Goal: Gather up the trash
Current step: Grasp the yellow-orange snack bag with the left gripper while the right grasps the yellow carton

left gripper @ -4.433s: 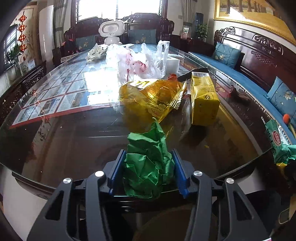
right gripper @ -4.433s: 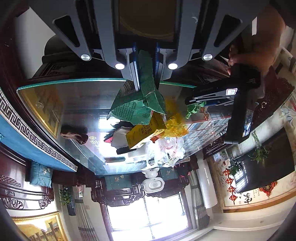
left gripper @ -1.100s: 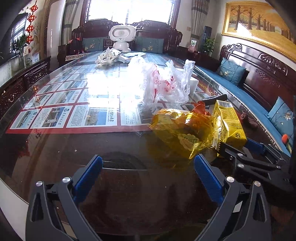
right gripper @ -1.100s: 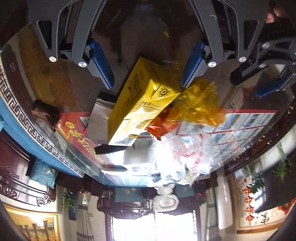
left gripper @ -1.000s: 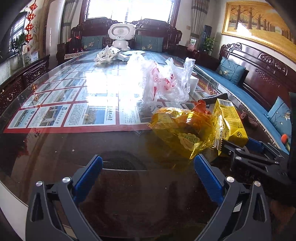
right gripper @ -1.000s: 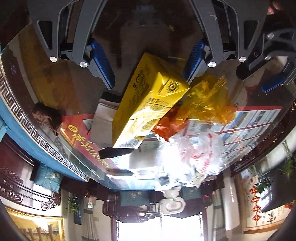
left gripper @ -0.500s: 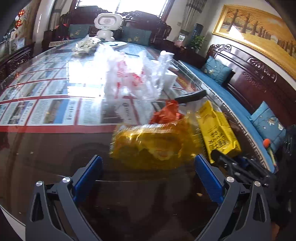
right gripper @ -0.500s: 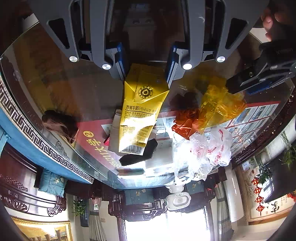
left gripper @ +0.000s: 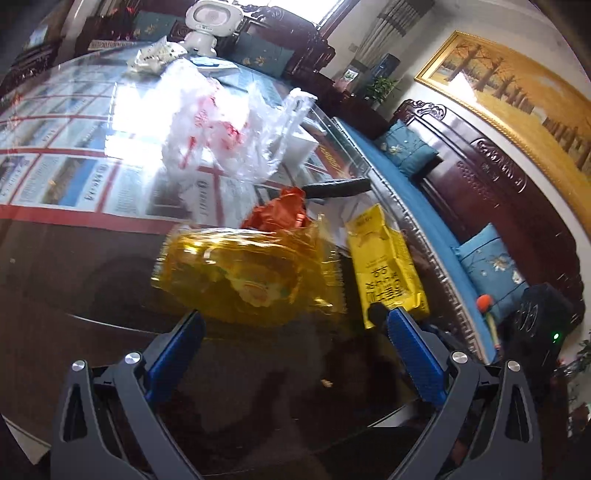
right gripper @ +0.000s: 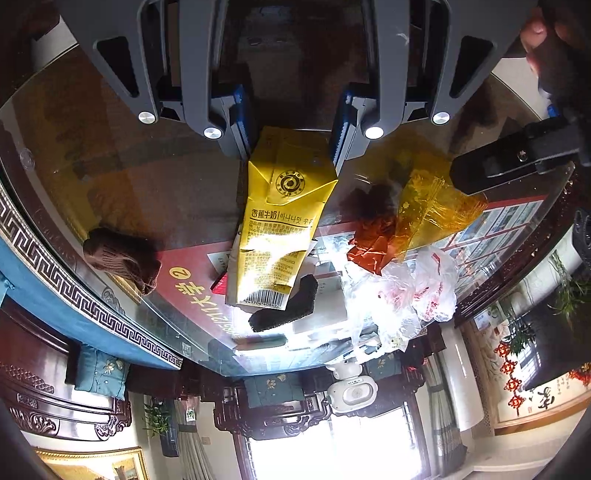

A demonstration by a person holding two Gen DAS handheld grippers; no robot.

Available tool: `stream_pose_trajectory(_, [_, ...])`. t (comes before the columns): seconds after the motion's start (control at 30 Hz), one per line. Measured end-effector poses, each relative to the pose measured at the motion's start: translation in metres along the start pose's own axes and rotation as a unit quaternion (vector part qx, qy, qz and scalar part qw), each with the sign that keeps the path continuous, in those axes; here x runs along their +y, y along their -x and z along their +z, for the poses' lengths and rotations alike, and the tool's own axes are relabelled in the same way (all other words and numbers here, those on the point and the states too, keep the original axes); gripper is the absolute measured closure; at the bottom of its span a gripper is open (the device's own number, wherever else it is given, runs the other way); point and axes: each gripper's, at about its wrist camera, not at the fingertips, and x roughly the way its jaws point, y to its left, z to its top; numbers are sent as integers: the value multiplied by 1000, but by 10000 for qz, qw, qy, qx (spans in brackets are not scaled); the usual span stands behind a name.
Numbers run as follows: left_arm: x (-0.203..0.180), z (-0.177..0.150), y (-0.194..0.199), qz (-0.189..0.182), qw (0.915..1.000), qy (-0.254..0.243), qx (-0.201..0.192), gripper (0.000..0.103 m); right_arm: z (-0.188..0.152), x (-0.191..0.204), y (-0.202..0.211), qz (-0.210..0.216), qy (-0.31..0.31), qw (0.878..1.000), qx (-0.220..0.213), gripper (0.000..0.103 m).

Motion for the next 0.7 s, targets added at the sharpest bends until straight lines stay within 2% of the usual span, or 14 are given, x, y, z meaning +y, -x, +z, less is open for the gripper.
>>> stream_pose_trajectory(0.1, [-6,4,-5,-180,9998,53,-79,4,0,-2,0,13,13,10000,-1,68])
stream_pose_trajectory(0.2, [-12,11,-12,-183,9996,51,-188,4,1,-4,1,21,17,10000,-1,68])
stream_pose_trajectory(0.33, [-15,25,-28,-27,9997,92,-224,4,2,-3,0,35,48,10000,2,68])
stream_pose_trajectory(0.4, [-14,29,-35,192,9994,134,-252,5,1,-3,0,50,66,10000,0,68])
stream_pose_trajectory(0.43, [-10,31,-36,274,9991,193,-252,11,1,-3,0,55,79,10000,1,68])
stream_pose_trajectory(0.47, [-7,32,-39,297,9989,262,-241,29,1,-4,0,58,95,9999,1,68])
stream_pose_trajectory(0.5, [-4,33,-41,309,9988,330,-188,40,0,-5,0,62,107,9999,1,68])
stream_pose_trajectory(0.53, [-2,34,-44,308,9987,377,-137,56,0,-5,0,64,114,9999,1,67])
stream_pose_trajectory(0.57, [0,33,-44,274,9988,399,-121,65,0,-5,0,65,127,9999,0,68])
stream_pose_trajectory(0.7, [1,30,-41,263,9990,293,-202,72,0,-4,0,60,147,9999,-15,67])
